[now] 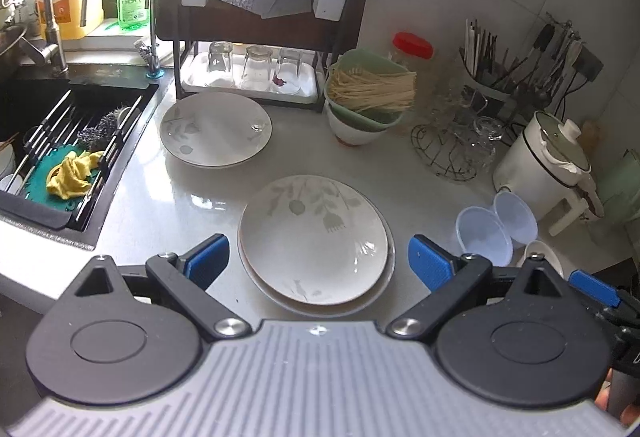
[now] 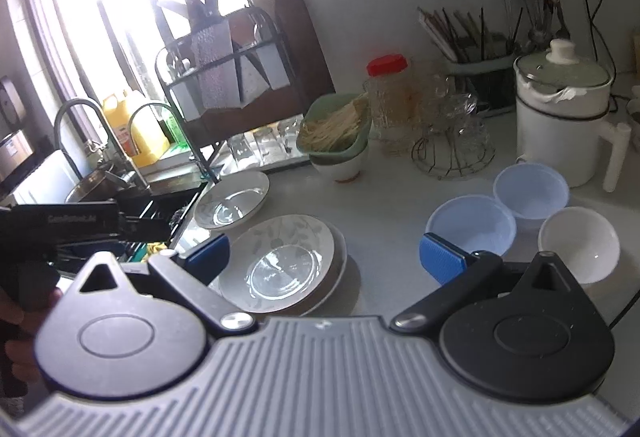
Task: Organize plates and bowls
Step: 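Move the left gripper to the leaf-pattern plate beside the dish rack, then close the left gripper on the rim of the leaf-pattern plate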
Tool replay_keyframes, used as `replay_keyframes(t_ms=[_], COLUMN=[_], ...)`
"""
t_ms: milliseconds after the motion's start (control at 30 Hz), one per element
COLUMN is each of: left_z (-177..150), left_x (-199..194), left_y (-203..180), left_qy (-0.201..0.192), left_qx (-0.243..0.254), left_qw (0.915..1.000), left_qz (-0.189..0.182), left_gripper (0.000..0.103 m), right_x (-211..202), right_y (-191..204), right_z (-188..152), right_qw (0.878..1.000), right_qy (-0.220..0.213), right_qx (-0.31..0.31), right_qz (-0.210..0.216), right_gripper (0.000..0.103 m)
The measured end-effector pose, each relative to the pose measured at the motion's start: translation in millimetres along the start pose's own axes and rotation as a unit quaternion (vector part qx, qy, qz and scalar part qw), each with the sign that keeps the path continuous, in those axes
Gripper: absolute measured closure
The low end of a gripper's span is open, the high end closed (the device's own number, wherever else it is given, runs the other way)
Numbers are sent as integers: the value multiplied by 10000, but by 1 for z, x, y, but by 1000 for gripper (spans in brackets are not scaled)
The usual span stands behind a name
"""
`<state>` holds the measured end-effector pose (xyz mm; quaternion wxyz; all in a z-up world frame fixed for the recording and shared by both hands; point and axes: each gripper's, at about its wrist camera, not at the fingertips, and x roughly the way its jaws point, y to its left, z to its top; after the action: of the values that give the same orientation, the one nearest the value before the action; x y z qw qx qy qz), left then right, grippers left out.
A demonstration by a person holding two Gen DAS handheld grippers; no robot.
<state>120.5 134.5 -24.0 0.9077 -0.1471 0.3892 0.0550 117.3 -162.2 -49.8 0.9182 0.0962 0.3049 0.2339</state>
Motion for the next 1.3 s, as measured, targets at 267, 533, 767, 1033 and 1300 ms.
replay_keyframes(t_ms=[267,533,767,1033,1300], left_z=[35,77,106,141,157], left_x=[41,87,121,154,194], left_y=[32,80,119,167,212], left_qy=[215,341,504,435,668], left_qx=[228,168,275,312,168], left_qw=[9995,9993,9981,9977,9965], left_qz=[-1,-11,-211,-413,-464], left_gripper=[5,5,5,5,6], right_x=[40,92,138,190,240], right_y=[19,40,67,98,116], right_z=[8,17,18,25,30], right_qw=[9995,9991,9978,9964,9930], right_qy=[236,362,477,619,981], right_qx=[210,217,410,489,581], right_qz=[44,-54,-229,-299,-307], right_gripper=[0,4,9,20,31])
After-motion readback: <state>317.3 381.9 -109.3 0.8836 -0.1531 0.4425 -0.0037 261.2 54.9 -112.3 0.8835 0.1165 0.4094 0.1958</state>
